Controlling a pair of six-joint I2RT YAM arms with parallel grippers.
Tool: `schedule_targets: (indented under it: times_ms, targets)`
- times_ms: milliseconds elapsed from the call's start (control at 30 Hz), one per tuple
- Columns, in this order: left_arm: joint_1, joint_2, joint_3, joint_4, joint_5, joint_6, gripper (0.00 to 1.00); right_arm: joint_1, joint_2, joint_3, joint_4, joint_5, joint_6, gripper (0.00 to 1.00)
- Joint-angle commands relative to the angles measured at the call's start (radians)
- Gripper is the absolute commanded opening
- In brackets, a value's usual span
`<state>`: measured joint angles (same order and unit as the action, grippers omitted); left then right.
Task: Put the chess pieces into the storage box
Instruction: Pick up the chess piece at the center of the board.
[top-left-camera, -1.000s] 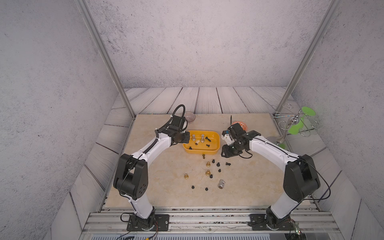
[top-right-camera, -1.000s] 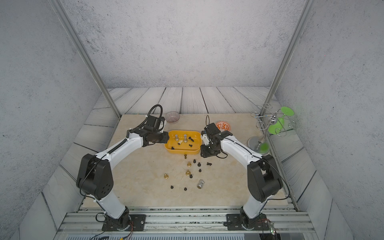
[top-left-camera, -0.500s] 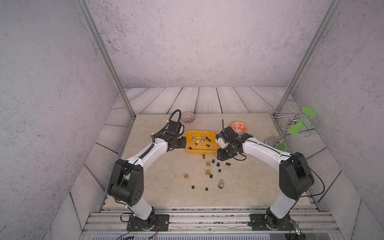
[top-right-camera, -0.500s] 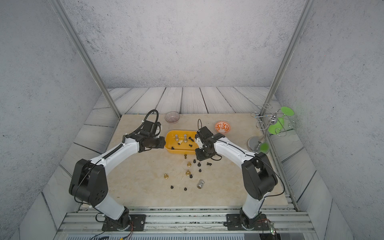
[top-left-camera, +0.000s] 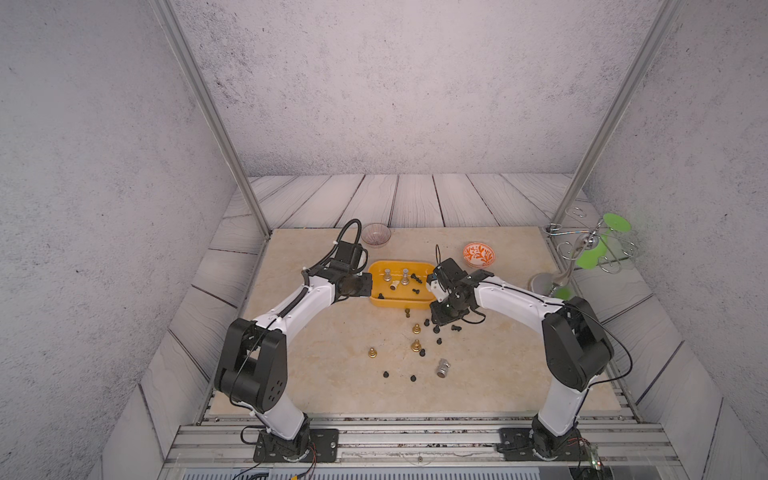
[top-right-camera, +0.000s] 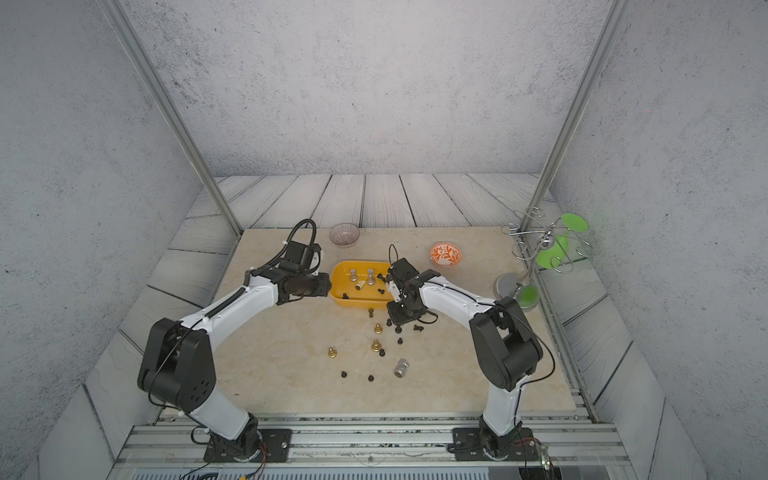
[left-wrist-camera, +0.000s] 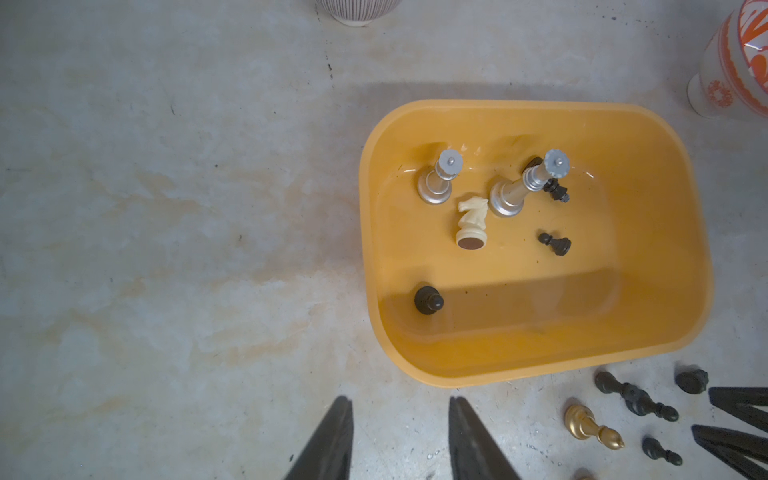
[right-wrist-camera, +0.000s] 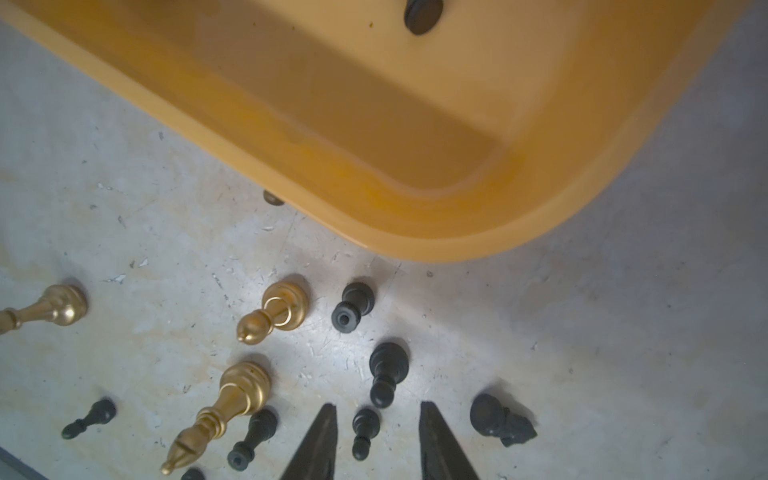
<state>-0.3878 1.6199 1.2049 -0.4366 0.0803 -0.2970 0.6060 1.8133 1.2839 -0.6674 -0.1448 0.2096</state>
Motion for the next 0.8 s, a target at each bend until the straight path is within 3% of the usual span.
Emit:
schedule_targets:
  times_ms: [0, 767]
  targets:
    - [0.009, -0.016, -0.011, 0.000, 0.009, -0.014, 0.41, 0.008, 0.041, -0.019, 0.008, 0.017, 0.001, 0.34]
    - [0.009, -0.011, -0.007, 0.000, 0.019, -0.014, 0.42, 0.009, 0.091, -0.031, 0.022, 0.019, 0.007, 0.21]
